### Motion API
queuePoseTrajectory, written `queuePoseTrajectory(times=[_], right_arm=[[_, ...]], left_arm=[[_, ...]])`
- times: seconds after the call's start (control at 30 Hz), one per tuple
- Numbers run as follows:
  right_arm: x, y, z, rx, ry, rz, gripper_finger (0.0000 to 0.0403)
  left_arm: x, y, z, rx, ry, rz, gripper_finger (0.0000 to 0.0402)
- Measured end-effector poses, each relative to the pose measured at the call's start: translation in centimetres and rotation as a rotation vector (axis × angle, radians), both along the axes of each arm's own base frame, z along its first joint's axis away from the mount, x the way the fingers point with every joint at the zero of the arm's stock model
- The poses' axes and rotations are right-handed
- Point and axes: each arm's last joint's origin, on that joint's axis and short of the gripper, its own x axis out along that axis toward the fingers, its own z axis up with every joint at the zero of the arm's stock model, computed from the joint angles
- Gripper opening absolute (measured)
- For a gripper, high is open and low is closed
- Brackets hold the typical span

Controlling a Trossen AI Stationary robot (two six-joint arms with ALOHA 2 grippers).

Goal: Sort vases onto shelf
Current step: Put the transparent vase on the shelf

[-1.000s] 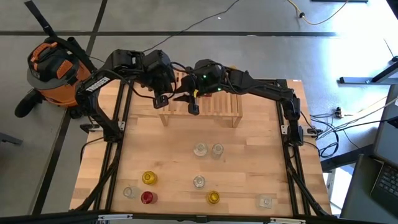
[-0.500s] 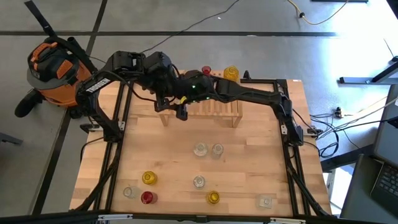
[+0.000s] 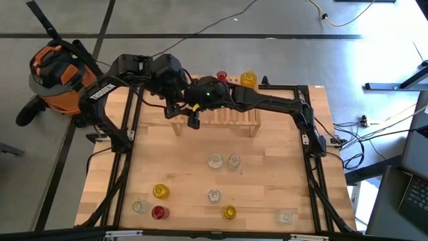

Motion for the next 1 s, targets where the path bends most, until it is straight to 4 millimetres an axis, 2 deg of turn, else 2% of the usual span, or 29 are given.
queuePoseTrajectory(times=[0.1, 0.23, 0.43, 0.53, 0.77, 1.0], right_arm=[[-0.1, -0.3, -0.1, 0.029, 0.003, -0.016, 0.0154], [0.0, -1.2, 0.3, 0.058, -0.048, -0.069, 0.0154], [0.3, -2.8, 1.7, 0.094, -0.225, -0.217, 0.0154], [0.5, -3.8, 1.8, 0.12, -0.353, -0.327, 0.0154], [2.2, -4.7, -1.9, 0.059, -0.429, -0.58, 0.0154], [3.7, -5.2, -4.9, 0.075, -0.452, -0.695, 0.0154]], left_arm=[[-1.4, 0.1, 0.8, 0.038, -0.023, 0.025, 0.0039], [-4.9, 0.0, 2.6, 0.114, -0.083, 0.123, 0.004], [-9.3, -0.3, 4.4, 0.149, -0.197, 0.285, 0.0041], [-11.0, -0.7, 5.0, 0.153, -0.243, 0.333, 0.0041], [-12.2, -1.1, 5.3, 0.168, -0.275, 0.37, 0.0041], [-12.3, -1.0, 5.4, 0.206, -0.266, 0.388, 0.0041]])
